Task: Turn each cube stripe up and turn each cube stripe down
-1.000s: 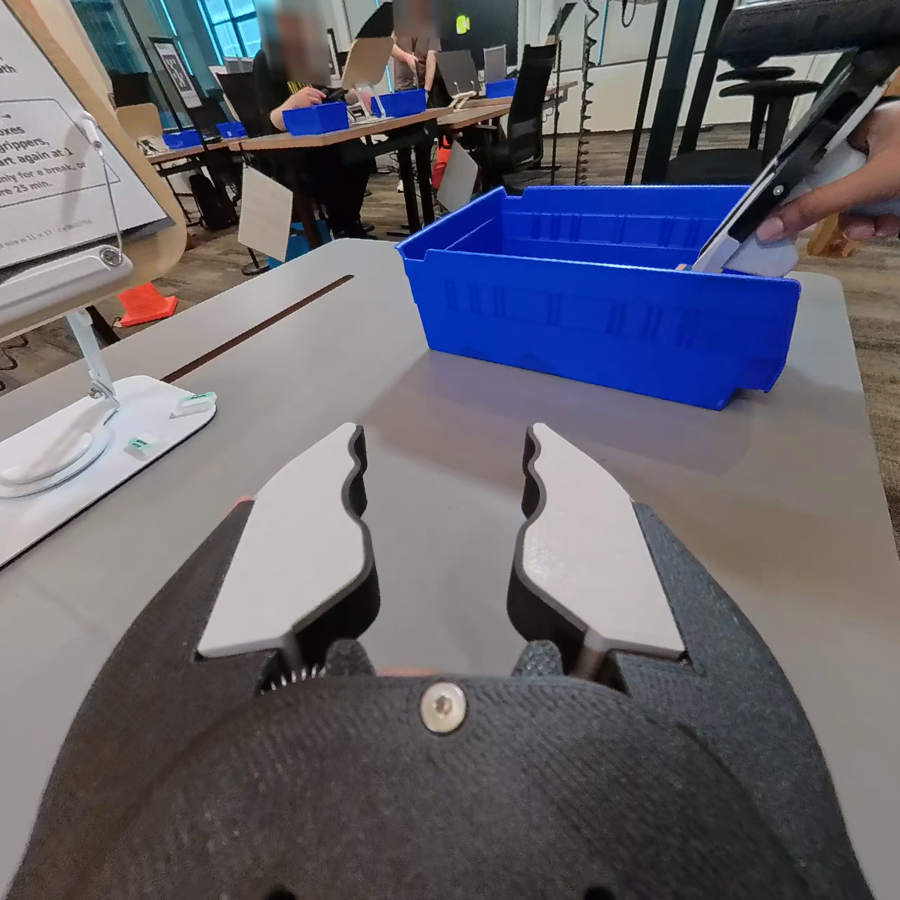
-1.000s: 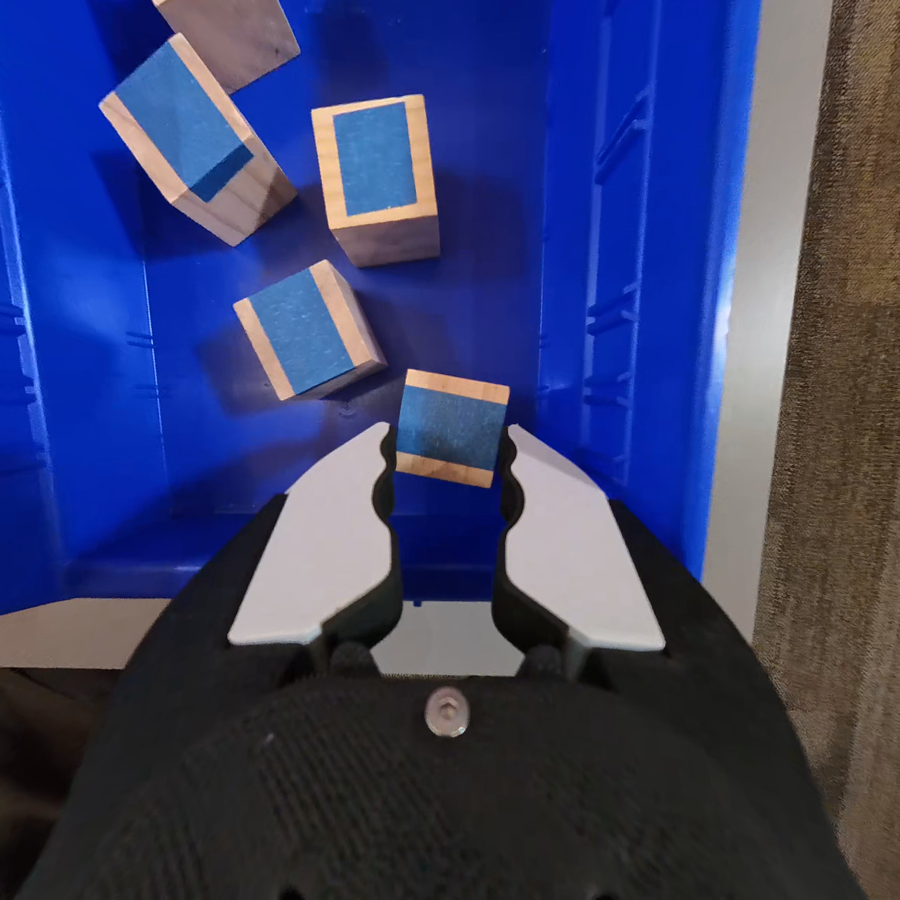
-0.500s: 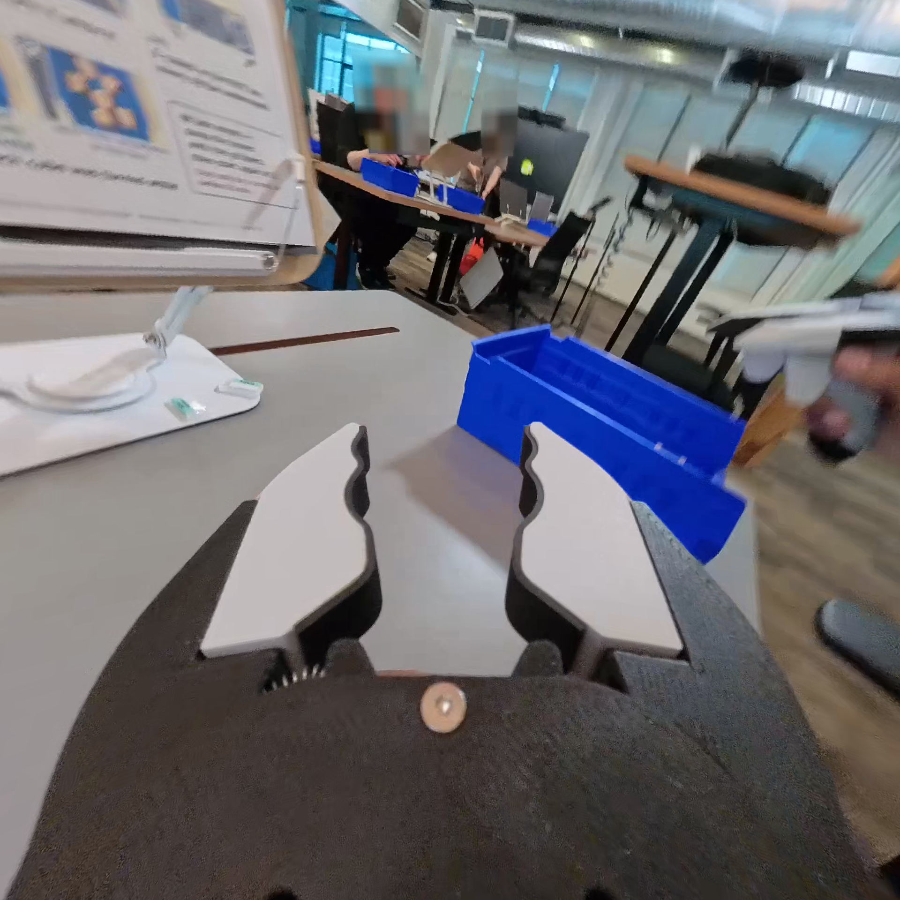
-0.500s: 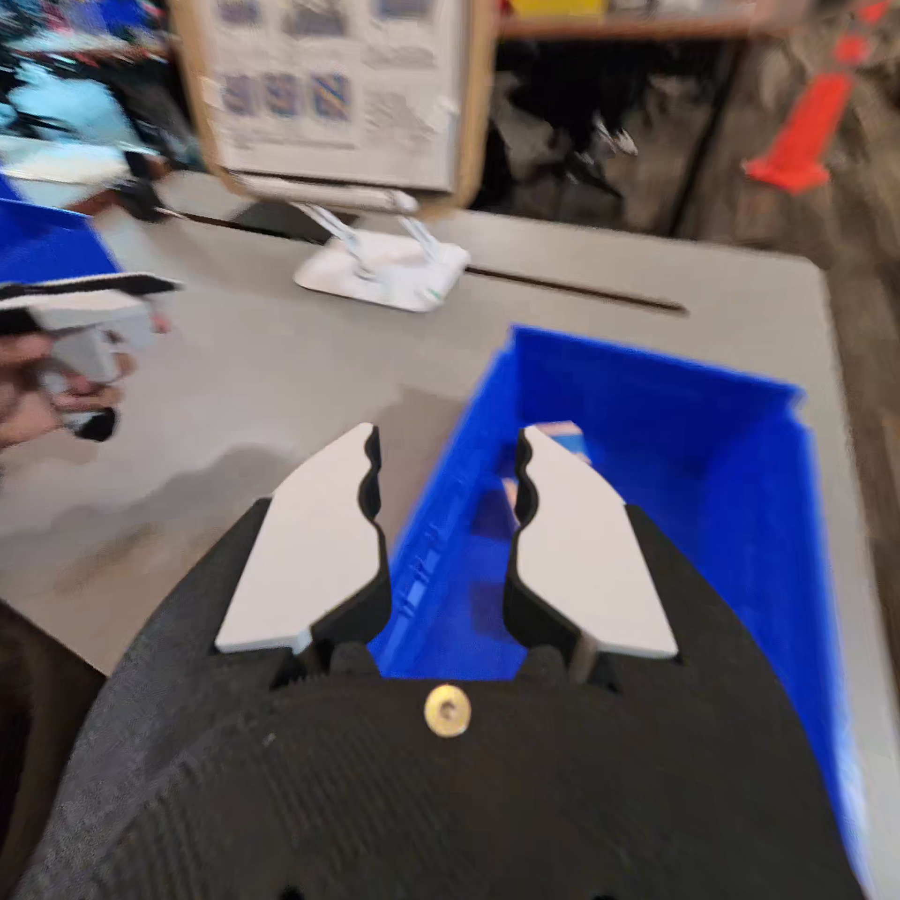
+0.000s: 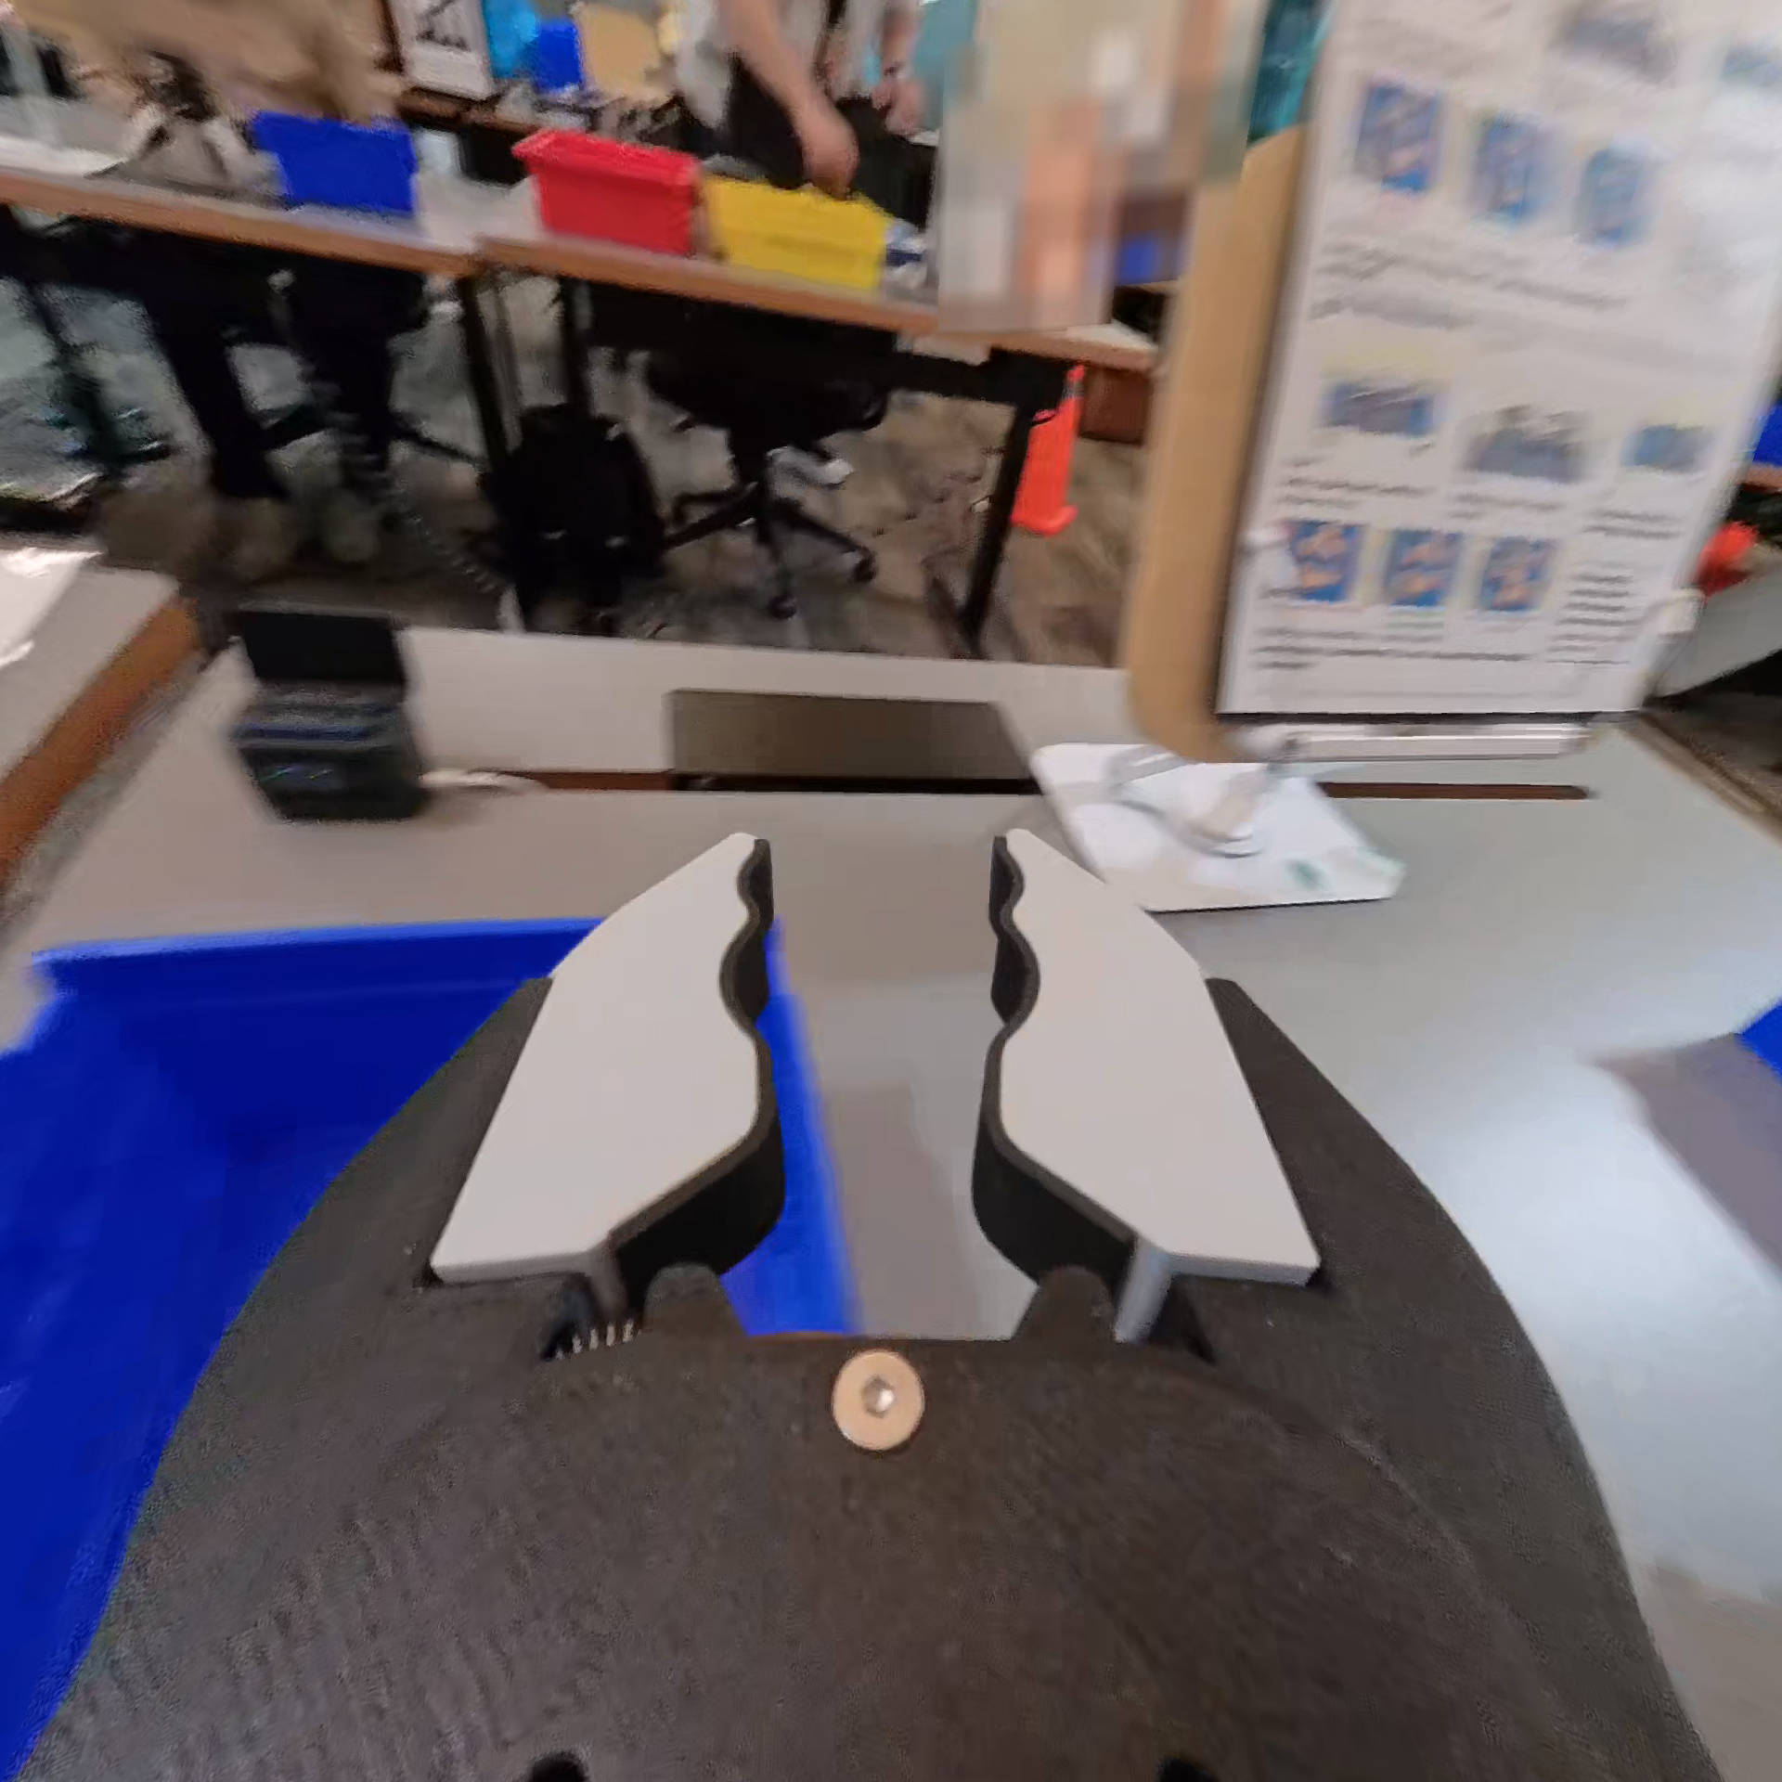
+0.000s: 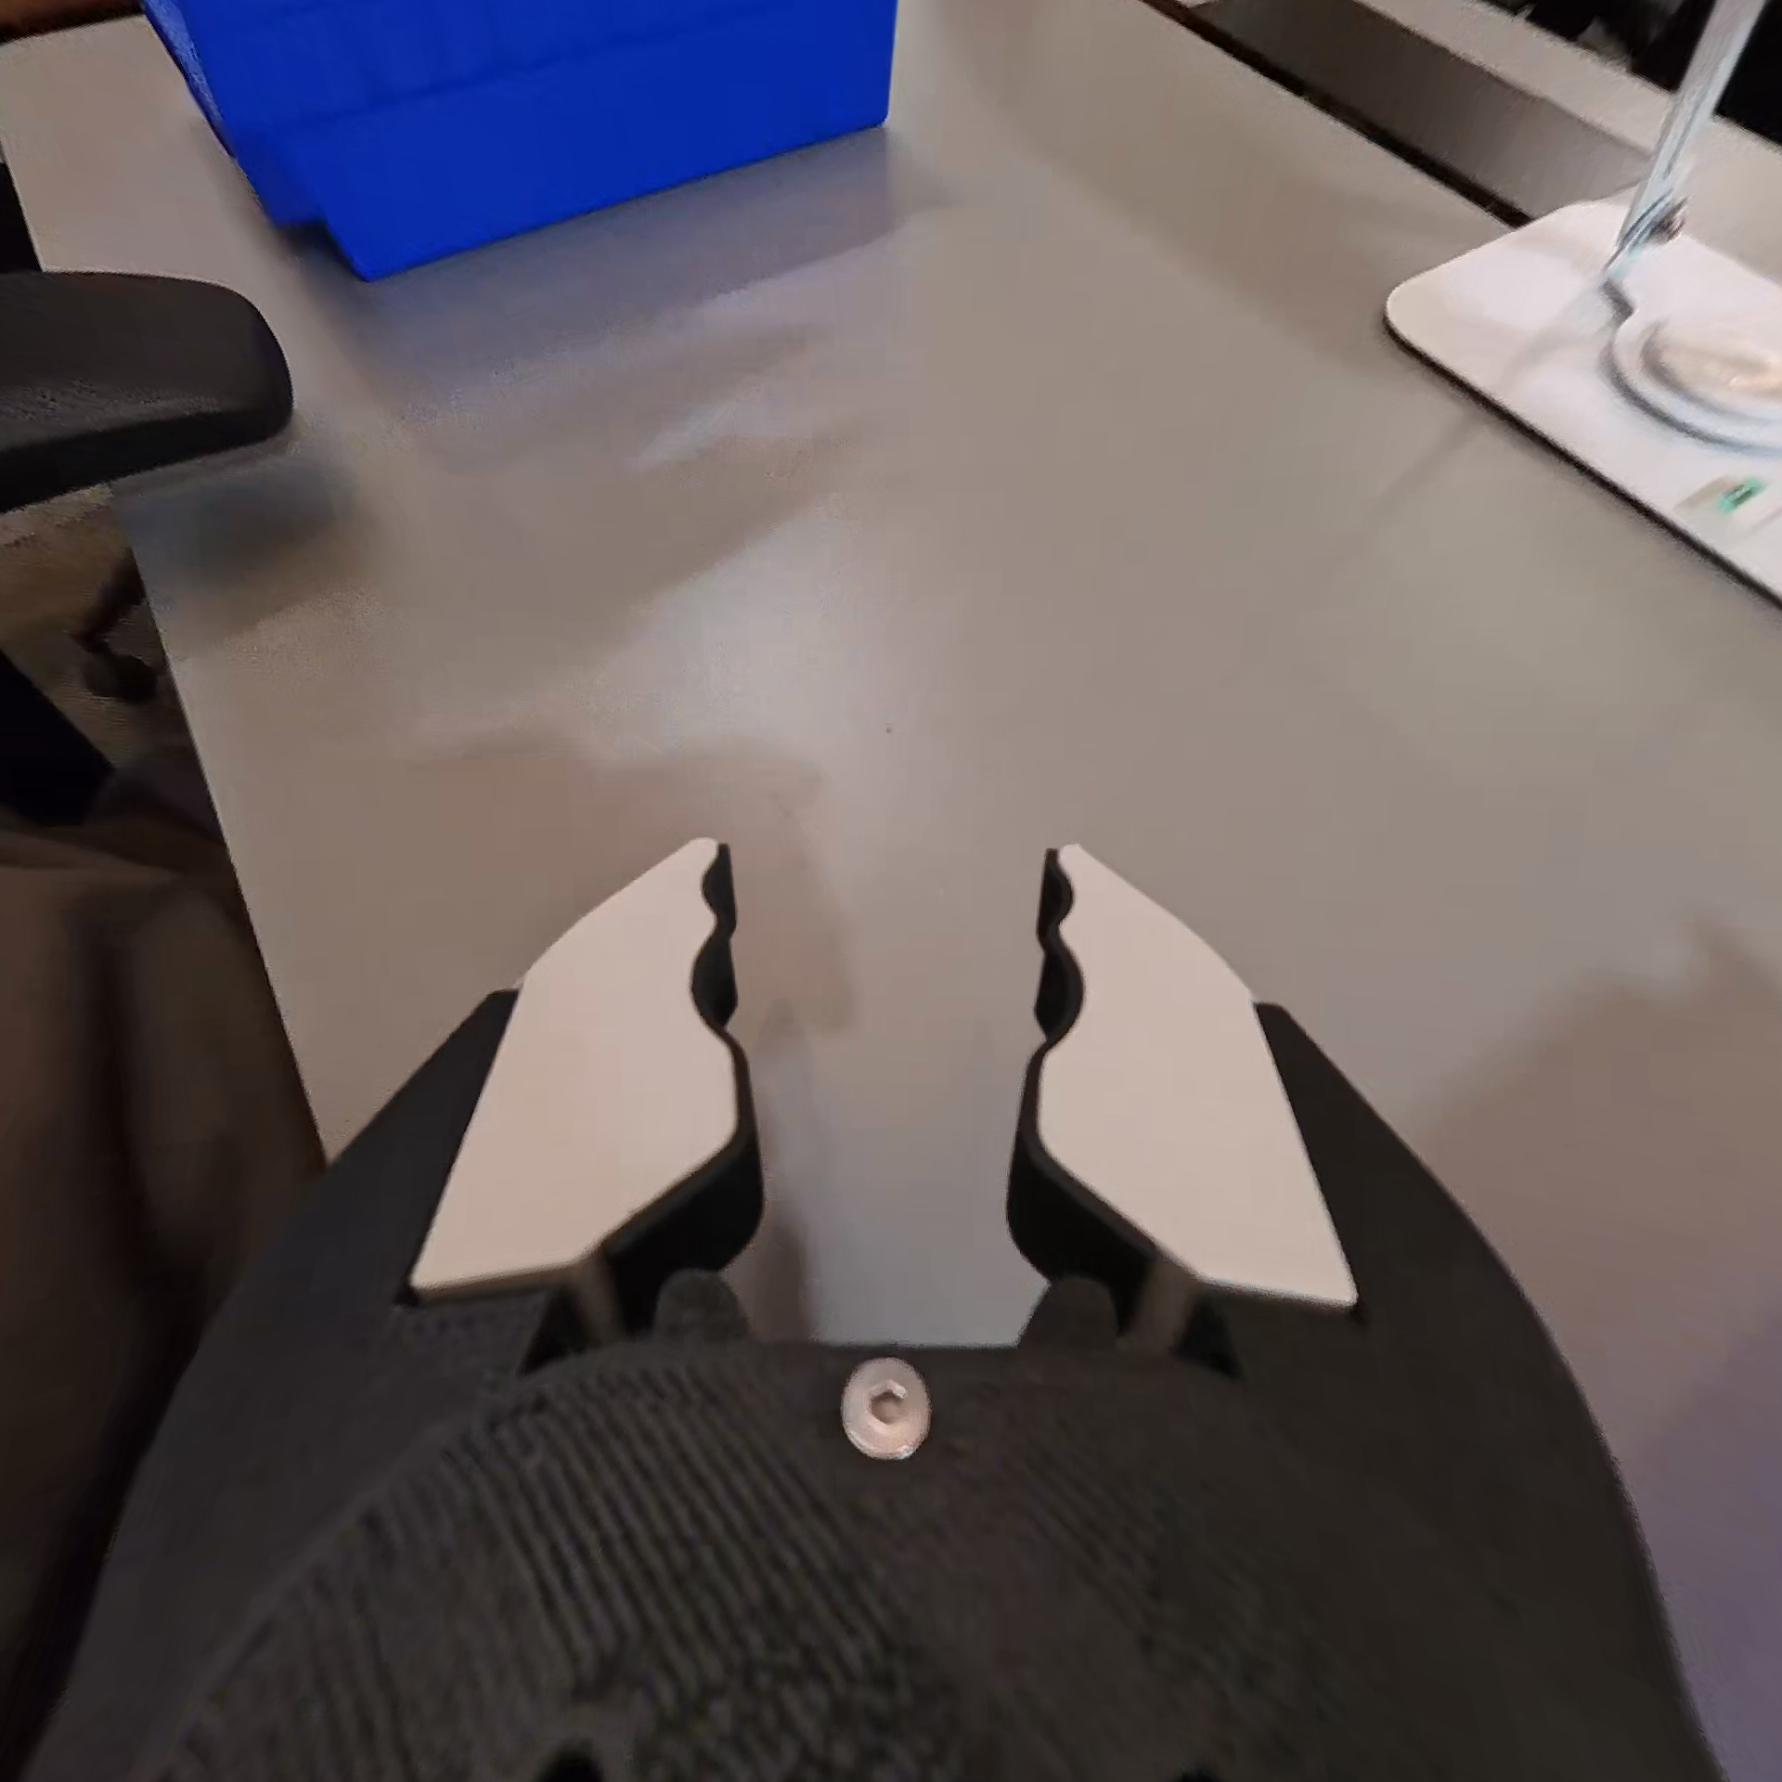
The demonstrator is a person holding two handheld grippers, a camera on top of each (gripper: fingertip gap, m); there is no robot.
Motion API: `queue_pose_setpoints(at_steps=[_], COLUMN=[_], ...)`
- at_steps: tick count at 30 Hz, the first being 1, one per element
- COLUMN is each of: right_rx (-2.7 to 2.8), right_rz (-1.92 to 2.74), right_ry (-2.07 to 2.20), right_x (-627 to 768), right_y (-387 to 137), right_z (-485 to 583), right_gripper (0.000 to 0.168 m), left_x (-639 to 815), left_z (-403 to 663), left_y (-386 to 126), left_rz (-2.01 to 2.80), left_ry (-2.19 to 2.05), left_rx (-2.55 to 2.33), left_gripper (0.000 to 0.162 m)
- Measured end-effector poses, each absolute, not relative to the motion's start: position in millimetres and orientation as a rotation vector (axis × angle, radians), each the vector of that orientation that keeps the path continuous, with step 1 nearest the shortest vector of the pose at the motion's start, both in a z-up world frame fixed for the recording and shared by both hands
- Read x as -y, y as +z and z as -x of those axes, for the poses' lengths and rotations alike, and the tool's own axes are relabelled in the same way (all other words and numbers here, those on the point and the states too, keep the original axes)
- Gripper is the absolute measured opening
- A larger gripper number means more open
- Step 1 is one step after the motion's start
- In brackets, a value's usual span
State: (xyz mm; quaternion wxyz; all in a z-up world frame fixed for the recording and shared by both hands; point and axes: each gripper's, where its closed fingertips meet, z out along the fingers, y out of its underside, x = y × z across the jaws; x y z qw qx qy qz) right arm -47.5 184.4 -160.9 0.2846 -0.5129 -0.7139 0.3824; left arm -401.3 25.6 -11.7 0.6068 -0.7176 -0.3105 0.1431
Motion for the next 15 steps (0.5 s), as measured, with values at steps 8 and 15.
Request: queue_pose_setpoints(at_steps=[8, 15], right_rx=[1.864, 1.786], right_rz=[1.465, 1.546], right_ry=[1.066, 1.168], right_x=[-196, -202], right_y=[-171, -169], right_z=[46, 43], right_gripper=[0.057, 0.053], left_x=[19, 6], left_z=[460, 466], left_y=[-115, -154], left_rz=[2.004, 2.248], left_ry=[0.251, 0.393], left_rx=[0.718, 0.567], left_gripper=[0.067, 0.056])
